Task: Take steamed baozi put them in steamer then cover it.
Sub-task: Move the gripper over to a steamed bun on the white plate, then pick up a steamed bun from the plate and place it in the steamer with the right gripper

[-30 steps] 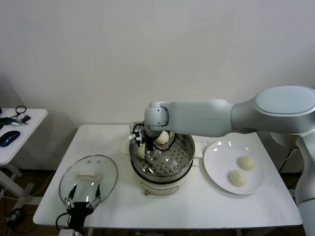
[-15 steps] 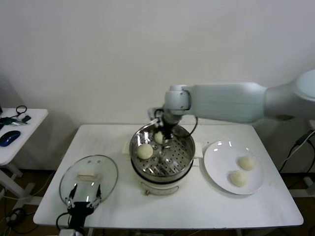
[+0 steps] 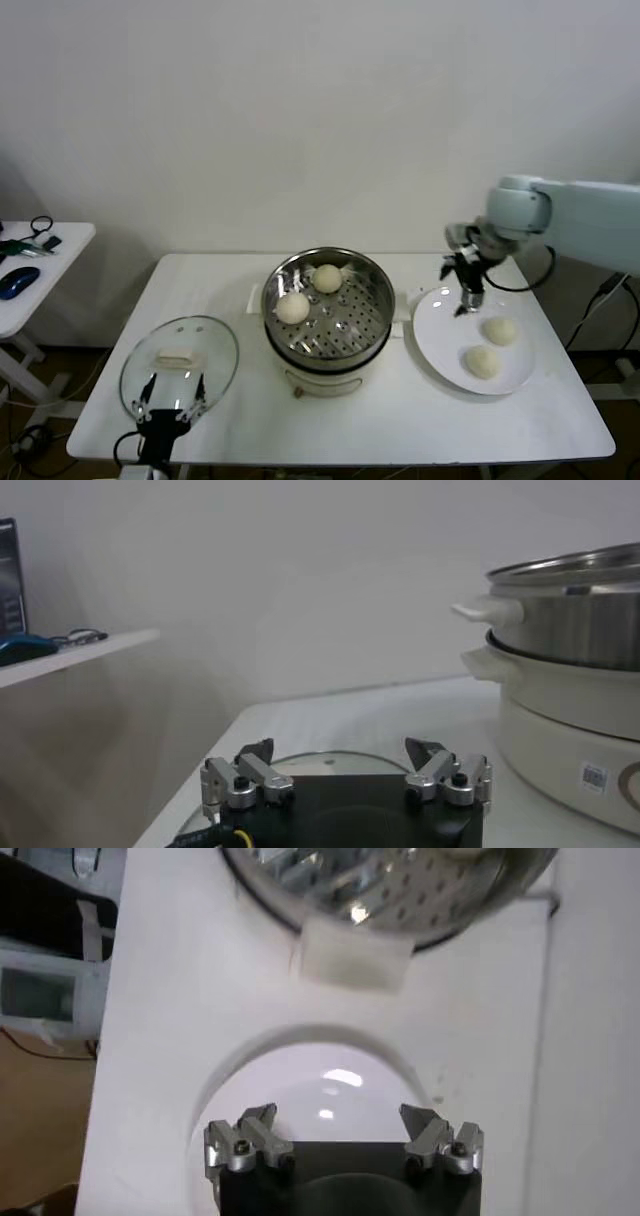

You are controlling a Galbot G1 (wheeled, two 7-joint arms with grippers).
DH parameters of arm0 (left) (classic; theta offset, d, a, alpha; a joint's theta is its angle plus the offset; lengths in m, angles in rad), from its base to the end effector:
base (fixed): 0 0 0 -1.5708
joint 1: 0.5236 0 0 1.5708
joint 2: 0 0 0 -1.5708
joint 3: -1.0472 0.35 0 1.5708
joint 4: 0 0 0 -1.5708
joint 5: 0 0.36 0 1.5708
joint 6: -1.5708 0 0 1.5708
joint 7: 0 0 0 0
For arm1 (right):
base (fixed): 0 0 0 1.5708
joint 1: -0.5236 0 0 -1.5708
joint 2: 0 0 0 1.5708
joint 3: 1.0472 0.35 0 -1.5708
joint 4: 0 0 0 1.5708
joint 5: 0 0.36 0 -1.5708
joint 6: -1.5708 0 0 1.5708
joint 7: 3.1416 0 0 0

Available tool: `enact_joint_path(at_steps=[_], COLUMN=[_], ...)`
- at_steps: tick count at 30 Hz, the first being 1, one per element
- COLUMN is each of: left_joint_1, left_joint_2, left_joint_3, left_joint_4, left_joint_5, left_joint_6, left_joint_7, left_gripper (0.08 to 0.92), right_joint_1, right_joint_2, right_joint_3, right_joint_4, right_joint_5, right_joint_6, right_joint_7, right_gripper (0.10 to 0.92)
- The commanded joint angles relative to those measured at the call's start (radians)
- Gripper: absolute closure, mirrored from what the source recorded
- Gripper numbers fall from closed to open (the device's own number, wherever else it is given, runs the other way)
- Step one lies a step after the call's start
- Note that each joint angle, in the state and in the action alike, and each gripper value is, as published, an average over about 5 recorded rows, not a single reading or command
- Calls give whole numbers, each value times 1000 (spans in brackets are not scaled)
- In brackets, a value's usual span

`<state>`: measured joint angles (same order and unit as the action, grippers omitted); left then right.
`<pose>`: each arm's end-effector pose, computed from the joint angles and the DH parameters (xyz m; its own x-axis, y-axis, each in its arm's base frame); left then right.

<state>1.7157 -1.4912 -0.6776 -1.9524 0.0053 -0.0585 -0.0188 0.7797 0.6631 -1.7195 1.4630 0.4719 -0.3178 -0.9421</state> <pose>0.1282 0.0683 -0.3704 -0.9702 -0.1226 0.2092 -0.0884 0.9822 0.1657 0.5014 -0.1340 -0.0991 -0.1281 -0.0823 0.9883 -0.9900 -0.0481 -0.1323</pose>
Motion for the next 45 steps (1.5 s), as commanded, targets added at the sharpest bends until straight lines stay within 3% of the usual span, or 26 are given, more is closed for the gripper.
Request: enact_joint_path(at_steps=[1, 13, 24, 31, 38, 45], left_joint_1=[1, 12, 21, 25, 25, 29], left_joint_2=[-1, -21, -25, -26, -28, -24], left_joint_3=[-1, -6, -4, -5, 1, 4], left_joint_4=[-1, 1, 2, -5, -10, -12], left_joint_5=[-1, 7, 16, 19, 24, 31], left_joint_6=[0, -2, -5, -3, -1, -1], left_joint_7=[1, -2, -6, -7, -7, -7], left_gripper=[177, 177, 177, 177, 177, 177], right_joint_1=[-319, -618, -685, -669, -553, -115], right_joint_2=[-178, -140, -85, -89, -92, 7], right_joint_3=[201, 447, 541, 534, 479, 249], right_joint_4=[-79, -186, -213, -185, -152, -135], right_joint_5=[-210, -325, -328, -323, -362, -352], right_joint_6=[23, 25, 5, 2, 50, 291], right_joint_7=[-18, 4, 44, 44, 7, -109], right_gripper=[203, 203, 206, 281, 336, 338])
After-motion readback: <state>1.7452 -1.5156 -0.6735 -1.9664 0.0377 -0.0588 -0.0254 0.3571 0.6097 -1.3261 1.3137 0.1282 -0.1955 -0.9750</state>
